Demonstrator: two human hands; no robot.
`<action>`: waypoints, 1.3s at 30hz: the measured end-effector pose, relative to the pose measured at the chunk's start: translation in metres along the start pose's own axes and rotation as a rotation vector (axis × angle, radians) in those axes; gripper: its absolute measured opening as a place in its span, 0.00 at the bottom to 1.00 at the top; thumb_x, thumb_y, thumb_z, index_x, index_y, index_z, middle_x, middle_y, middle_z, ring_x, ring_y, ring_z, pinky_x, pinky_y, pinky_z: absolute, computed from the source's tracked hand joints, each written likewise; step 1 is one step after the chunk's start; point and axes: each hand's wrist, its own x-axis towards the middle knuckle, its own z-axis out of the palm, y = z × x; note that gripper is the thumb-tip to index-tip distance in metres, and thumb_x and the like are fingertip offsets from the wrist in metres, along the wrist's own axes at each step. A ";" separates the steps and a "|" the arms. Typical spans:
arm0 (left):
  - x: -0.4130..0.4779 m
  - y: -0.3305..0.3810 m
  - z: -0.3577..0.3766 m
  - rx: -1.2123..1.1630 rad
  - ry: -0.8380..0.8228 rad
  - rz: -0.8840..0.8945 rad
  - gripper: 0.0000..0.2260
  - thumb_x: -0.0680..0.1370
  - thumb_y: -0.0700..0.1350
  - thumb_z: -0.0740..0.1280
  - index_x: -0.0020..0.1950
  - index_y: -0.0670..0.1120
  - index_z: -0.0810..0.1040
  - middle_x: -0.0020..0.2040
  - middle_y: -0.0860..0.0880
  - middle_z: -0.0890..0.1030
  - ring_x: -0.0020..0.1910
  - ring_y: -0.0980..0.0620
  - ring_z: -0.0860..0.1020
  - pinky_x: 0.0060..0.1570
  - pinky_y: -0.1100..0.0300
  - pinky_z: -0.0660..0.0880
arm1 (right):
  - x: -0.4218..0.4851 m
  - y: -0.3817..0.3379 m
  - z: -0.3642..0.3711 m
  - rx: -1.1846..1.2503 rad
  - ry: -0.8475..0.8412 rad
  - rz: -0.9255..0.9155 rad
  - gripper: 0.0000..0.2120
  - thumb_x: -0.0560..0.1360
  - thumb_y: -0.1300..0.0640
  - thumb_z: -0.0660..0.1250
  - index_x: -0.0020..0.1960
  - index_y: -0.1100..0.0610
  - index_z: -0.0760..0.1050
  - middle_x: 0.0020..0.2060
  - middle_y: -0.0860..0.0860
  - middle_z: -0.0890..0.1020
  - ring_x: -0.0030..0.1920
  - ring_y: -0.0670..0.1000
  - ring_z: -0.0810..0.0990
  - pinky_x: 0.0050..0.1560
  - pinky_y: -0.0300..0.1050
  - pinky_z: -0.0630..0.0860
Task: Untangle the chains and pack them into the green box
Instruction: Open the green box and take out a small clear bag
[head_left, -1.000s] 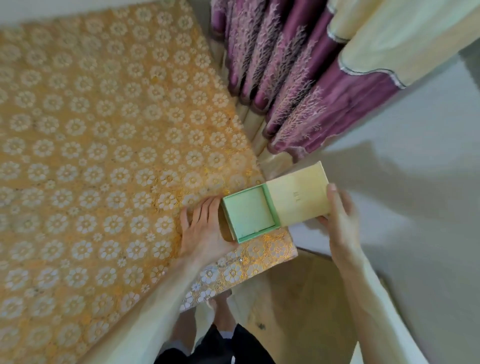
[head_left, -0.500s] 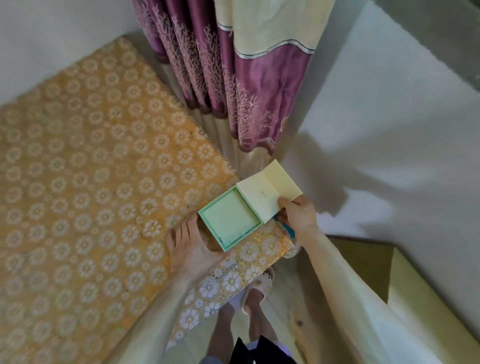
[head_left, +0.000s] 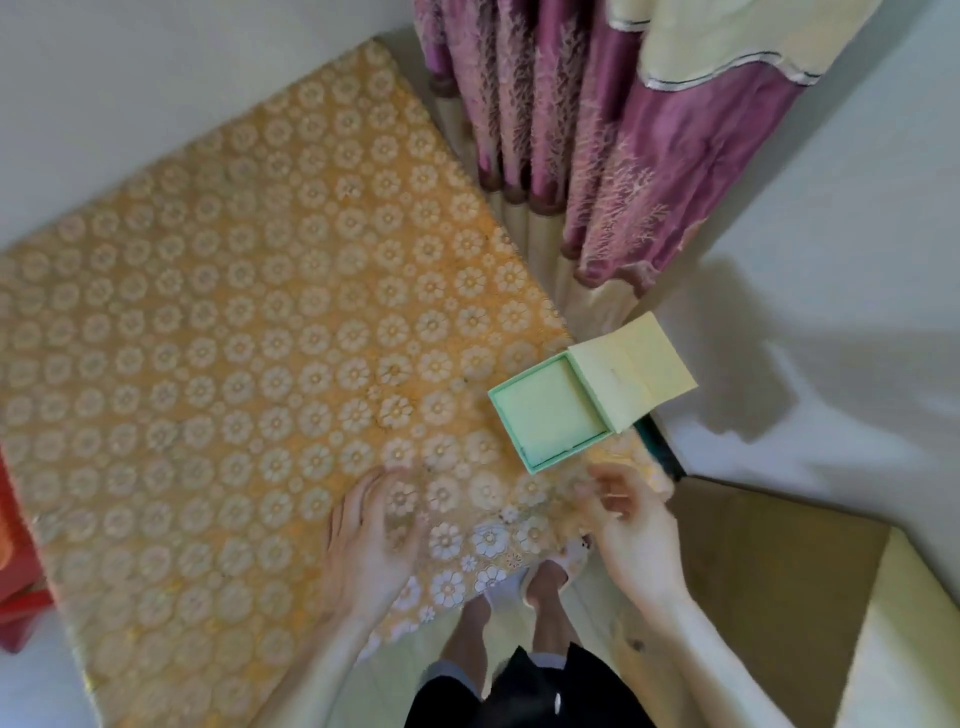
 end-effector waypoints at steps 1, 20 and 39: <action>-0.010 -0.011 -0.003 -0.009 -0.002 -0.038 0.27 0.77 0.53 0.72 0.74 0.56 0.69 0.73 0.56 0.66 0.73 0.52 0.65 0.72 0.54 0.58 | -0.007 0.004 0.010 -0.037 -0.037 -0.020 0.08 0.77 0.52 0.71 0.55 0.43 0.78 0.47 0.39 0.83 0.46 0.36 0.79 0.43 0.29 0.74; -0.044 -0.071 0.034 -0.019 -0.009 -0.094 0.20 0.74 0.67 0.66 0.62 0.61 0.80 0.67 0.53 0.72 0.64 0.46 0.71 0.61 0.47 0.71 | -0.012 0.049 0.079 -0.649 0.079 -0.325 0.08 0.75 0.55 0.73 0.54 0.52 0.82 0.56 0.54 0.77 0.57 0.59 0.73 0.54 0.42 0.65; -0.038 -0.045 0.046 -0.101 0.039 -0.220 0.09 0.72 0.59 0.74 0.50 0.60 0.81 0.65 0.57 0.71 0.66 0.45 0.68 0.64 0.41 0.65 | -0.008 0.053 0.077 -0.581 0.111 -0.391 0.10 0.75 0.57 0.73 0.56 0.54 0.81 0.54 0.53 0.79 0.56 0.56 0.75 0.57 0.46 0.71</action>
